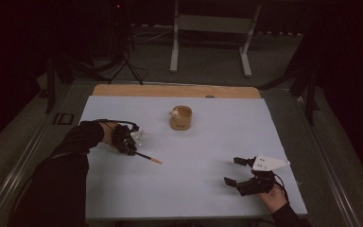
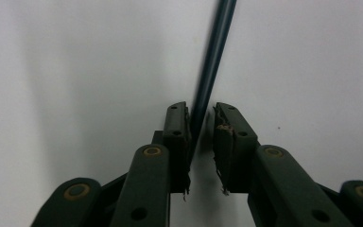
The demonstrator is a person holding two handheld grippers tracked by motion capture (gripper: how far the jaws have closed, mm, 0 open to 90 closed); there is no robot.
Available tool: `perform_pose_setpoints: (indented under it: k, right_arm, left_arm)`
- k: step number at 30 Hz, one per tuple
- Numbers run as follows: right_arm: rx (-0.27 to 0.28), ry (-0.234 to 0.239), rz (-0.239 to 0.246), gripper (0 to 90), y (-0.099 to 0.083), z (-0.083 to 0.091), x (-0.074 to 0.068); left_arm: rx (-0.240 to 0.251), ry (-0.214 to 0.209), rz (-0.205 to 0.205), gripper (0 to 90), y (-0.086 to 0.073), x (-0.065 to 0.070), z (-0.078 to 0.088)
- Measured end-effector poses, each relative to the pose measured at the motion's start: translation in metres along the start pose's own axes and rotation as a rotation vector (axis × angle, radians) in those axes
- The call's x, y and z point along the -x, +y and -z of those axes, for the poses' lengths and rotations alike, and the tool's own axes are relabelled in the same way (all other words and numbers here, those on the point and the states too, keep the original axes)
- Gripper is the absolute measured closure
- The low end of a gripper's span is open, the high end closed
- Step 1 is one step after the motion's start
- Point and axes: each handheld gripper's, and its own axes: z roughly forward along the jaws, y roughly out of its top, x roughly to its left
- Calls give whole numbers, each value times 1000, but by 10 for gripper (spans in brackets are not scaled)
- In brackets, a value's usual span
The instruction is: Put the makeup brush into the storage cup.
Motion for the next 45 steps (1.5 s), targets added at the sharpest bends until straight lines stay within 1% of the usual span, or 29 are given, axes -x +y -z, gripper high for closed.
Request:
perform_pose_setpoints:
  k: [6,8,10,12,13,14,15,16,17,18,19,21,22,23,24,25,28,30,31,32,34,37,38,40,41,42,43,44,45]
  right_arm:
    - [0,0,0,138,0,0,0]
    - [0,0,2,138,0,0,0]
    - [2,1,3,139,0,0,0]
    - [2,1,3,139,0,0,0]
    - [3,0,4,139,0,1,0]
    - [3,0,4,139,0,1,0]
    - [3,-1,6,138,0,1,0]
    - [4,-1,6,138,0,1,0]
    - [5,-3,5,138,0,1,0]
    - [5,-3,5,138,0,1,0]
    - [7,-3,2,138,0,2,0]
    - [4,-5,3,138,0,1,0]
    - [4,-5,3,138,0,1,0]
    - [3,-3,4,138,0,1,0]
    - [3,-3,4,138,0,1,0]
    - [3,-7,6,138,1,1,0]
    - [5,-9,3,139,0,2,0]
    - [6,-9,0,138,0,2,0]
    - [6,-10,2,139,1,2,0]
    - [6,-10,3,139,1,2,0]
    - [6,-10,3,138,1,2,0]
    - [5,-11,2,139,1,2,0]
    - [4,-12,3,138,1,2,0]
    - [5,-12,2,138,1,2,0]
    - [5,-13,2,139,1,2,0]
    - [5,-14,3,139,1,2,0]
    - [7,-13,1,138,1,2,0]
    - [7,-13,1,138,1,2,0]
    - [7,-14,2,138,1,2,0]
  left_arm:
    - [-30,-25,-12,809,5,-2,-1]
    - [-54,-40,-21,836,8,-3,-1]
    - [-58,-46,-12,856,9,-3,-1]
    - [-58,-46,-16,857,9,-3,-1]
    - [-65,-38,-3,858,10,-2,-1]
    - [-65,-38,-3,858,10,-2,-1]
    - [-52,-37,20,859,11,-2,0]
    - [-21,-37,34,859,11,-1,1]
    - [-9,-37,44,859,12,-1,2]
    - [-9,-37,44,859,12,-1,2]
    - [10,-26,58,859,12,1,4]
    - [35,-26,49,859,13,2,7]
    - [35,-26,49,859,13,2,7]
    - [61,-19,66,859,16,3,13]
    - [61,-19,66,859,16,3,13]
    - [99,-12,89,859,19,3,19]
    - [126,-17,110,859,22,6,26]
    - [133,-18,105,859,23,7,27]
    - [137,-24,140,859,25,8,30]
    - [158,-22,143,859,25,10,32]
    - [163,-21,154,859,25,10,34]
    - [187,-1,152,859,26,15,37]
    - [194,-9,163,859,26,16,38]
    - [201,-8,162,859,26,17,38]
    - [222,-7,175,859,27,18,40]
    - [222,-7,175,860,27,18,40]
    - [242,9,188,860,28,20,43]
    - [242,9,188,859,28,20,43]
    - [257,16,204,859,28,21,45]
